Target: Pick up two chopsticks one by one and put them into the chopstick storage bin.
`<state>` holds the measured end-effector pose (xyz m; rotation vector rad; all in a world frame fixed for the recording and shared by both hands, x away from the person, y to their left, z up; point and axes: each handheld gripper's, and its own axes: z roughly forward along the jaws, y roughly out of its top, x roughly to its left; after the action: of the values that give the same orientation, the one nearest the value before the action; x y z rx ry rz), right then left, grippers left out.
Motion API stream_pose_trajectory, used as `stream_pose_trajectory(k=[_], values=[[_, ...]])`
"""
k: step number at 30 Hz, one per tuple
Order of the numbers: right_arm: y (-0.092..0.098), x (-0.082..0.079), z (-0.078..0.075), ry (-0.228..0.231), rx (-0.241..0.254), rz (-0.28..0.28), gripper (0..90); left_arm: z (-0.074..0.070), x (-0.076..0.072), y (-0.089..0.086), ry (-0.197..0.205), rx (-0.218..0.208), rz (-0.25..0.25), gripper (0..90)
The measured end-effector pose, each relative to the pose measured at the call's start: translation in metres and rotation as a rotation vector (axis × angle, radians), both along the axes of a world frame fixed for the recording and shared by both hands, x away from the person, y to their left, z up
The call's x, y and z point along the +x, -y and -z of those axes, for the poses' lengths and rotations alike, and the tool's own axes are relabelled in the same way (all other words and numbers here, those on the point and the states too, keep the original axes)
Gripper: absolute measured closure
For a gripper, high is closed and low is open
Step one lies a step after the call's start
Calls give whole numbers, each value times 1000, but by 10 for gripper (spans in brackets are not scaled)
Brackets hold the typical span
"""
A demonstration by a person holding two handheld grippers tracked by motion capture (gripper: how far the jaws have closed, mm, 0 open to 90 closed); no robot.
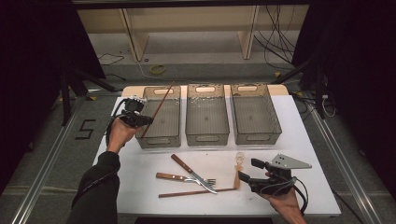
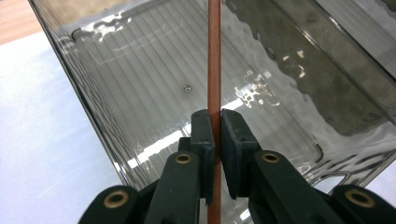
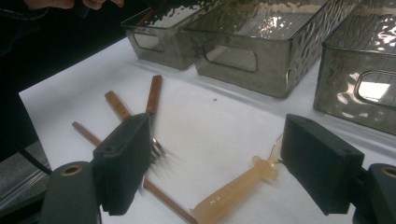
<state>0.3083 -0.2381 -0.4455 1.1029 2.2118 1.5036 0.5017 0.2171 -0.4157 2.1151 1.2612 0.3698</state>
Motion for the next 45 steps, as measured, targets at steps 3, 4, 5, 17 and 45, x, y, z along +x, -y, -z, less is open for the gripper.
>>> stream_pose_trajectory(k=[3,4,5,17,45], values=[[0,0,0,0,0,0,254,3,1,0,-13,2,-4,833],[0,0,0,0,1,0,254,4,1,0,-19,1,-3,830],[0,0,0,0,1,0,254,5,2,0,-20,-4,-6,828],[0,0,0,-1,2,1,254,-8,-12,7,2,-43,59,467],[1,-1,-2,3,9,-5,253,-2,-129,78,-8,32,494,212]])
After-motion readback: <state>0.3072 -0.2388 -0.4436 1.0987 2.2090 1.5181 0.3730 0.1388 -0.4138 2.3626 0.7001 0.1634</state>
